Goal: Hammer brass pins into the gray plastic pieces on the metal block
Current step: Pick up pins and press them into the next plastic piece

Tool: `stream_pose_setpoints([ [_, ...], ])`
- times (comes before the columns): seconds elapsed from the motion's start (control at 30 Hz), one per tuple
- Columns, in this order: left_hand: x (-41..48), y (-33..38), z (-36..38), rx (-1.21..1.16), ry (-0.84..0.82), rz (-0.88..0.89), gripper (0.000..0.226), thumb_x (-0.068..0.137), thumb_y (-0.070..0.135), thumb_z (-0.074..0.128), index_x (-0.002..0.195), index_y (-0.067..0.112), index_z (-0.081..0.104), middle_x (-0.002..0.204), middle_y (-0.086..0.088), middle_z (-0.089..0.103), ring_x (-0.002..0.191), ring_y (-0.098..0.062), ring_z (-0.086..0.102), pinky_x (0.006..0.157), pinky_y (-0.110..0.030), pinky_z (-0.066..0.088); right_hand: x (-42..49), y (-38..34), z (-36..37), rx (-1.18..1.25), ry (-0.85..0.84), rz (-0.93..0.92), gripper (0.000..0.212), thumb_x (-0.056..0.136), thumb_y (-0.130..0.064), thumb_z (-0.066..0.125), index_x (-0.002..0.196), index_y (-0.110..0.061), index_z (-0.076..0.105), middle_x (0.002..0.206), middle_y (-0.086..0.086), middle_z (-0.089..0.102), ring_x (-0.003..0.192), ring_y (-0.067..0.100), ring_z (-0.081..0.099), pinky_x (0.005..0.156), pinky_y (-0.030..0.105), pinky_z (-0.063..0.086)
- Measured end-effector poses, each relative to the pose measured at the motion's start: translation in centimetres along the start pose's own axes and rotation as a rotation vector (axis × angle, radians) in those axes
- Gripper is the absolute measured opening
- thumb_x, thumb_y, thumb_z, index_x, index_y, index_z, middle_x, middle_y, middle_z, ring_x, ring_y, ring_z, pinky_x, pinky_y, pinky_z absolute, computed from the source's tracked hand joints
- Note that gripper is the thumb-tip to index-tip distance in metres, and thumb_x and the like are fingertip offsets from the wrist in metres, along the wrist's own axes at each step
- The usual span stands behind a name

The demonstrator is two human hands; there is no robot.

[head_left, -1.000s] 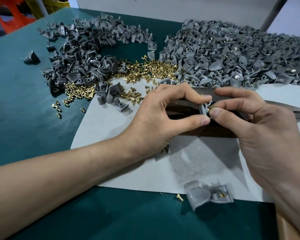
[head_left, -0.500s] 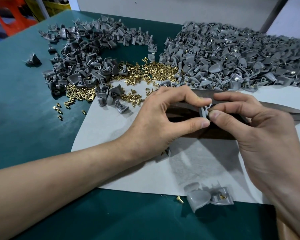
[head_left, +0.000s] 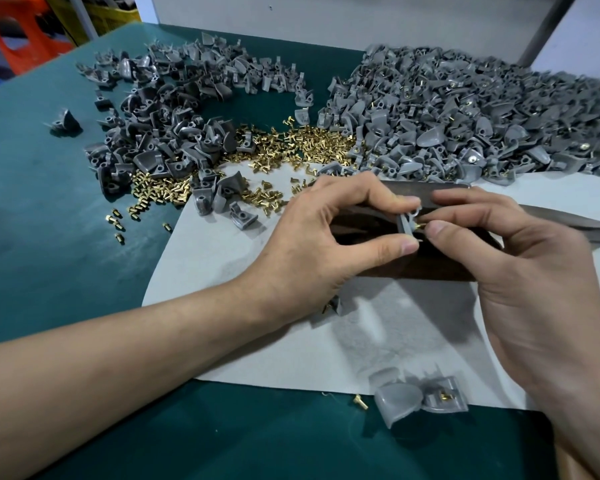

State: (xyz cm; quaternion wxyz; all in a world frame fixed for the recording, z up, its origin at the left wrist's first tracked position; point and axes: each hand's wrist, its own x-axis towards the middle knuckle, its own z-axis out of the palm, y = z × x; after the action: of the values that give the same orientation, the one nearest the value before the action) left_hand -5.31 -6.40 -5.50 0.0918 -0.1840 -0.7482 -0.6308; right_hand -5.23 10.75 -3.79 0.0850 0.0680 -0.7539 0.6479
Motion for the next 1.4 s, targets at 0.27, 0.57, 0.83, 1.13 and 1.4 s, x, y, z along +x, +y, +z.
stream_pose_setpoints([
  [0.27,0.01,0.19,0.06,0.016,-0.004,0.003,0.023,0.076,0.024,0.077,0.094,0.034,0.067,0.104,-0.004,0.067,0.105,-0.028,0.060,0.090,-0.049,0.051,-0.22,-0.57,0.30,-0.042,0.001,-0.006,0.008,0.067,-0.019,0.076,0.071,-0.025,0.072,0.101,-0.008,0.070,0.102,0.000,0.062,0.085,0.012,0.047],
  [0.57,0.01,0.26,0.08,0.017,-0.002,-0.013,0.022,0.075,0.026,0.077,0.092,0.036,0.066,0.105,-0.006,0.068,0.105,-0.028,0.061,0.090,-0.051,0.051,-0.18,-0.34,0.11,-0.021,-0.004,-0.004,0.019,0.074,-0.005,0.071,0.071,-0.024,0.072,0.102,-0.007,0.070,0.104,0.001,0.061,0.081,0.010,0.047],
  [0.83,0.04,0.29,0.04,0.035,-0.003,-0.003,0.022,0.076,0.026,0.077,0.092,0.035,0.065,0.103,-0.008,0.067,0.103,-0.027,0.062,0.090,-0.046,0.052,-0.19,-0.48,0.11,-0.061,-0.010,-0.015,0.014,0.072,-0.012,0.075,0.072,-0.025,0.073,0.101,-0.008,0.069,0.102,-0.001,0.061,0.081,0.009,0.045],
  [1.13,0.07,0.37,0.12,0.029,0.008,0.007,0.023,0.074,0.024,0.078,0.092,0.034,0.066,0.103,-0.007,0.067,0.103,-0.025,0.061,0.092,-0.043,0.051,-0.22,-0.69,0.24,-0.098,-0.029,-0.038,0.010,0.063,-0.033,0.070,0.071,-0.028,0.072,0.102,-0.011,0.068,0.103,0.000,0.060,0.078,0.008,0.045],
  [1.4,0.07,0.37,0.10,0.038,0.009,0.015,0.023,0.074,0.024,0.078,0.093,0.031,0.066,0.100,-0.001,0.068,0.102,-0.025,0.061,0.091,-0.040,0.051,-0.12,-0.22,0.01,-0.100,-0.039,-0.053,0.011,0.071,-0.017,0.075,0.070,-0.028,0.072,0.102,-0.010,0.068,0.103,-0.001,0.060,0.079,0.007,0.045],
])
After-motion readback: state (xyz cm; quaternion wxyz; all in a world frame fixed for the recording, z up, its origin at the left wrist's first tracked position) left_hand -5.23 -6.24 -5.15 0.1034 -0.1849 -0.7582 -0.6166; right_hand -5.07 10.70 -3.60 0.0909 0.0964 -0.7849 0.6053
